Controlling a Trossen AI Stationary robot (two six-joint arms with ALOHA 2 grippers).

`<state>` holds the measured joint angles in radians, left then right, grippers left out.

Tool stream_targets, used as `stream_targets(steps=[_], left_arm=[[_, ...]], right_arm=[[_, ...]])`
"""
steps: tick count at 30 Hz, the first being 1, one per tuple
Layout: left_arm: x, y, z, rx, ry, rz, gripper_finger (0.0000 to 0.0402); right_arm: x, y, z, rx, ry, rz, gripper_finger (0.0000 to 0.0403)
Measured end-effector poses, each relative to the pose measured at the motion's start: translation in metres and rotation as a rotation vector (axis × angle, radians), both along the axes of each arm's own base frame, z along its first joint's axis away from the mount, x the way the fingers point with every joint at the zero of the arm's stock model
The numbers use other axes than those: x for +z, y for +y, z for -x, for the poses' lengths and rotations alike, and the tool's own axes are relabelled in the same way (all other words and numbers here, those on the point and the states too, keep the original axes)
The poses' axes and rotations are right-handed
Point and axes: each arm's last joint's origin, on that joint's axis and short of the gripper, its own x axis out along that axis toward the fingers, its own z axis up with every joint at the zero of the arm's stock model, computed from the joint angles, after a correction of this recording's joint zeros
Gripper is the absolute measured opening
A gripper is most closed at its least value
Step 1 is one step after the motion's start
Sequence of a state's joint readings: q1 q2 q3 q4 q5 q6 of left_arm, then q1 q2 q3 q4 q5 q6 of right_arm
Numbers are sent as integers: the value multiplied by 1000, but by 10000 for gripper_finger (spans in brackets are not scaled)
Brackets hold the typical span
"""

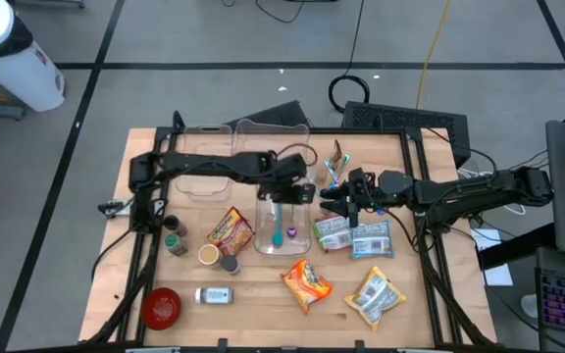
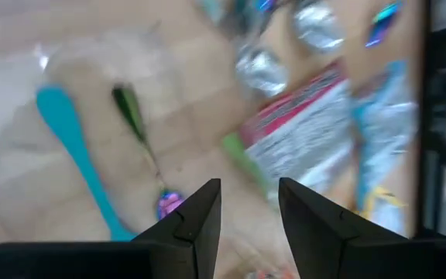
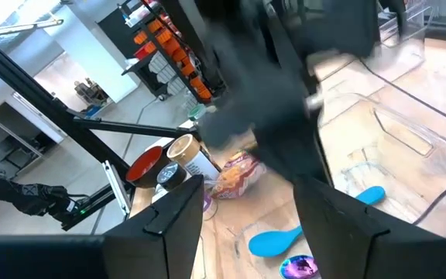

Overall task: Pick & Place Food Item
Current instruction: Put the red noodle pack into the top left transparent bin

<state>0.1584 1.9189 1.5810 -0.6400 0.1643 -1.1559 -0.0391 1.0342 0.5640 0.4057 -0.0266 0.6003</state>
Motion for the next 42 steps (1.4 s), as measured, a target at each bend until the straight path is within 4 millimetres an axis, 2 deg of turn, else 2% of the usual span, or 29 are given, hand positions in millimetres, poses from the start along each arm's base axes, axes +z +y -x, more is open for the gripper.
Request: stream_targets(steps=[8, 13, 17, 20, 23, 28, 32, 38, 42], left_arm=[[80, 9, 40, -130, -243, -126, 136], [125, 4, 71, -222, -388, -216, 136], [150, 0, 91, -313, -480, -356, 136], [163, 0, 97, -317, -543, -451, 136], [166, -2, 99, -344, -560, -447, 136], [152, -8, 107, -568, -471, -400, 136], [134, -13, 123, -685, -261, -358, 136], [116, -10, 151, -814, 142, -444, 136], [104, -2, 153, -892, 191, -464, 136]], right_arm=[[0, 0, 0, -1, 0, 0, 192], [0, 0, 0, 0, -2, -7, 192], [0, 0, 0, 0, -4, 0, 190], [1, 0, 0, 1, -9, 12, 191], [1, -1, 0, 0, -9, 13, 191], [1, -2, 0, -4, -8, 20, 188], [1, -3, 0, -10, -8, 28, 188], [1, -6, 0, -20, -7, 47, 188], [1, -10, 1, -38, -7, 48, 187]])
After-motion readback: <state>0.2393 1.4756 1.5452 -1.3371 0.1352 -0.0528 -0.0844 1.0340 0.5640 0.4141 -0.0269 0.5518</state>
